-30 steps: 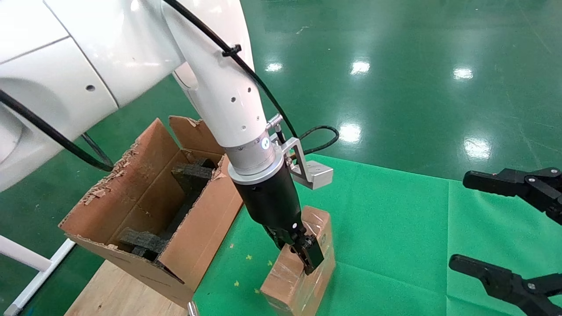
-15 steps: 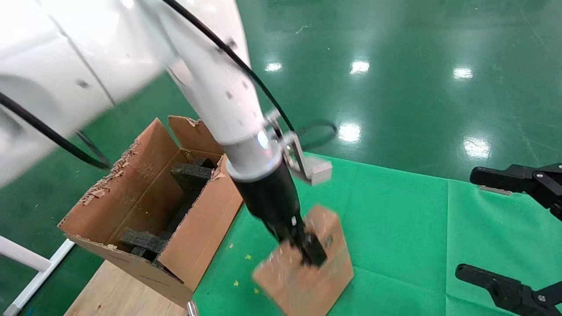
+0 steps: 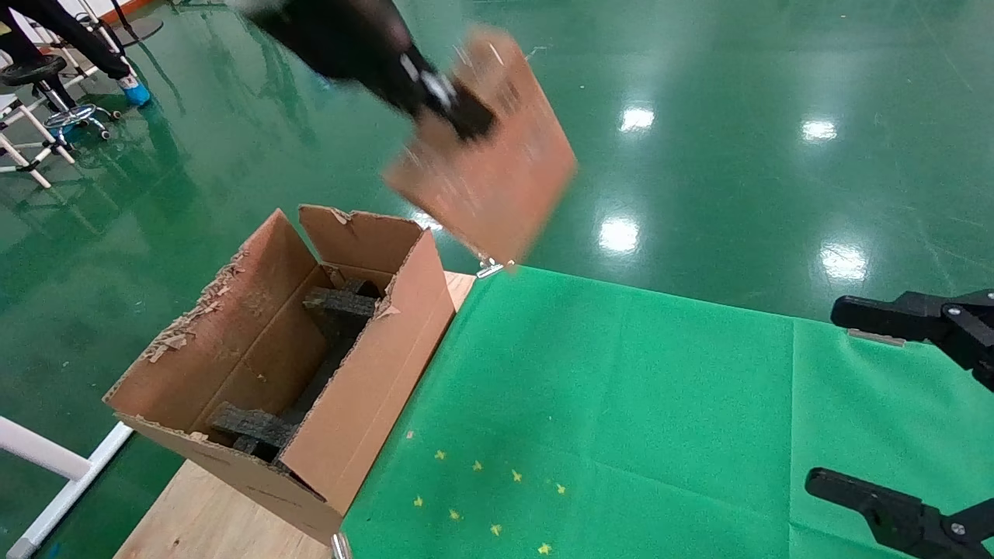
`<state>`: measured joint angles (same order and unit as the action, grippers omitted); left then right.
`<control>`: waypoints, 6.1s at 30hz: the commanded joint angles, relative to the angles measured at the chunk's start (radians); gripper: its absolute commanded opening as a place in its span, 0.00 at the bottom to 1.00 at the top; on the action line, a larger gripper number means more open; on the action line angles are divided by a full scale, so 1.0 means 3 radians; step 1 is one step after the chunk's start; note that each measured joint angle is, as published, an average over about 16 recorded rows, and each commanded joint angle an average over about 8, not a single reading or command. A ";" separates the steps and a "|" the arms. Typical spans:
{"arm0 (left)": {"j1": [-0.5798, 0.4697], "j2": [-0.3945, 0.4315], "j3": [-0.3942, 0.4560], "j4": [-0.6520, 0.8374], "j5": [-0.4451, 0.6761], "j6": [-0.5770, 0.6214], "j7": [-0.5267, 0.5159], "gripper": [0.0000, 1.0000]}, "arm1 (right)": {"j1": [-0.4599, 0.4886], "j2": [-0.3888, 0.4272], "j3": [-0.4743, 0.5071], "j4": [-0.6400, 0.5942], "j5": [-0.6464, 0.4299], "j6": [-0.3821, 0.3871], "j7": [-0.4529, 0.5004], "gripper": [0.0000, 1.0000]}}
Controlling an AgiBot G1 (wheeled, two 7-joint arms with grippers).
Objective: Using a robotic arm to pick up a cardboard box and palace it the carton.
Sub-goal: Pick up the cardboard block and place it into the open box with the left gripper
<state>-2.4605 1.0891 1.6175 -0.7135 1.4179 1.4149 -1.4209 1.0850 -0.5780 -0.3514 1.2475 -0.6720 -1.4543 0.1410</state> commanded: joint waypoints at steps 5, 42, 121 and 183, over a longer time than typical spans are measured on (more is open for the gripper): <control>-0.0305 -0.0102 0.0062 0.0381 0.0281 -0.0017 0.0337 0.00 | 0.0000 0.0000 0.0000 0.0000 0.0000 0.0000 0.0000 1.00; 0.0780 -0.0859 0.0128 0.2156 0.0275 -0.0701 0.1826 0.00 | 0.0000 0.0000 -0.0001 0.0000 0.0000 0.0000 0.0000 1.00; 0.2095 -0.0675 -0.0050 0.2378 0.0011 -0.1426 0.1795 0.00 | 0.0000 0.0001 -0.0002 0.0000 0.0001 0.0001 -0.0001 1.00; 0.2542 -0.0587 -0.0159 0.2411 -0.0146 -0.1735 0.1656 1.00 | 0.0000 0.0001 -0.0002 -0.0001 0.0002 0.0002 -0.0001 1.00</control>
<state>-1.6988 0.9139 1.5699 0.0094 1.3738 0.8944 -0.9241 1.0849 -0.5777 -0.3520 1.2471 -0.6715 -1.4538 0.1406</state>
